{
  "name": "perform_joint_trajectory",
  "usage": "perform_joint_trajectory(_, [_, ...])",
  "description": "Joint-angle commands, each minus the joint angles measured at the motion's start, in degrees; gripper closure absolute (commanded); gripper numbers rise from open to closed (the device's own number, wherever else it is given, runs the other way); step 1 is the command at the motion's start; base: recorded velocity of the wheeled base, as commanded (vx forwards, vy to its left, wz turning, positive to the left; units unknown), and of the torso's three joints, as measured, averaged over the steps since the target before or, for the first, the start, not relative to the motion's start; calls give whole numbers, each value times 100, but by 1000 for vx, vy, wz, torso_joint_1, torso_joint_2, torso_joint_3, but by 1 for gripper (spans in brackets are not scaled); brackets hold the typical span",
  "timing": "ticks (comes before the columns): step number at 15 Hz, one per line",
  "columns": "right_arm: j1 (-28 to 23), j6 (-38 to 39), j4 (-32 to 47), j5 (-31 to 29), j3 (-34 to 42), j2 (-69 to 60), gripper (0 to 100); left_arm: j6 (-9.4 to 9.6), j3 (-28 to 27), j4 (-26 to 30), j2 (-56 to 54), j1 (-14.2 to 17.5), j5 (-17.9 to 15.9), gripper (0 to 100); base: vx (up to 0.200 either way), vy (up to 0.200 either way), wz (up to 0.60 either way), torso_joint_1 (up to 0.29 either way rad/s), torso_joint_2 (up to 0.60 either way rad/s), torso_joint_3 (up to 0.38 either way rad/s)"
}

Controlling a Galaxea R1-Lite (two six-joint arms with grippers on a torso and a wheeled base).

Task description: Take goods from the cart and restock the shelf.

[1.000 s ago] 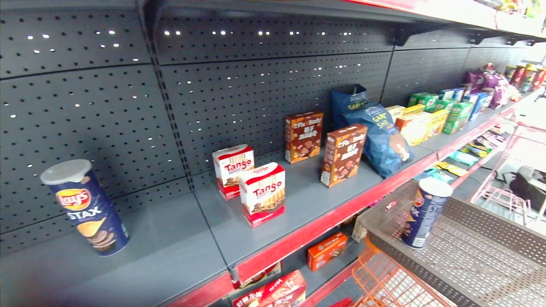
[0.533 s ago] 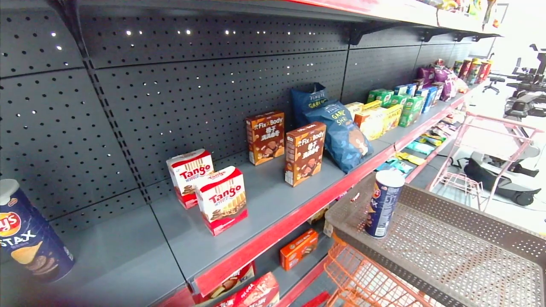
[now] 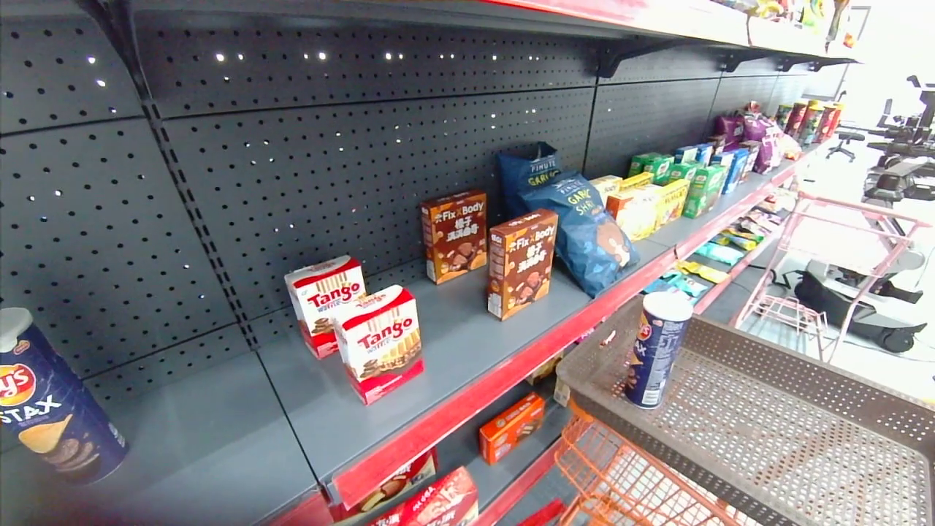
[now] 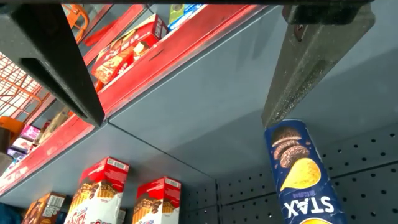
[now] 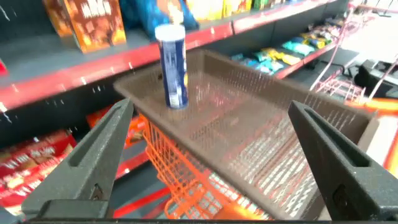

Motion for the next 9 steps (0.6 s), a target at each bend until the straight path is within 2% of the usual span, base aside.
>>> perform_joint_trajectory(1, [-52,54,909,64,-2309,2707,0,-6,0,-2,-2,0,4,0,0,0,0,0,0,0])
perform_joint_trajectory(3, [124,-201,540,-51,-2019,3437,0,3,0,-2,-2,0,4,0,0,0,0,0,0,0])
perform_joint_trajectory(5, [-70,-166,-497,-446,-1905,4667,0,-6,0,-2,-2,0,4,0,0,0,0,0,0,0])
perform_joint_trajectory(6, [-105,-149,-1191,-429,-1852,5370,0,3,0,-2,-2,0,4,0,0,0,0,0,0,0])
perform_joint_trajectory(9, [159,-157,-2202,-156,-1870,6680,0,3,0,-2,-2,0,4,0,0,0,0,0,0,0])
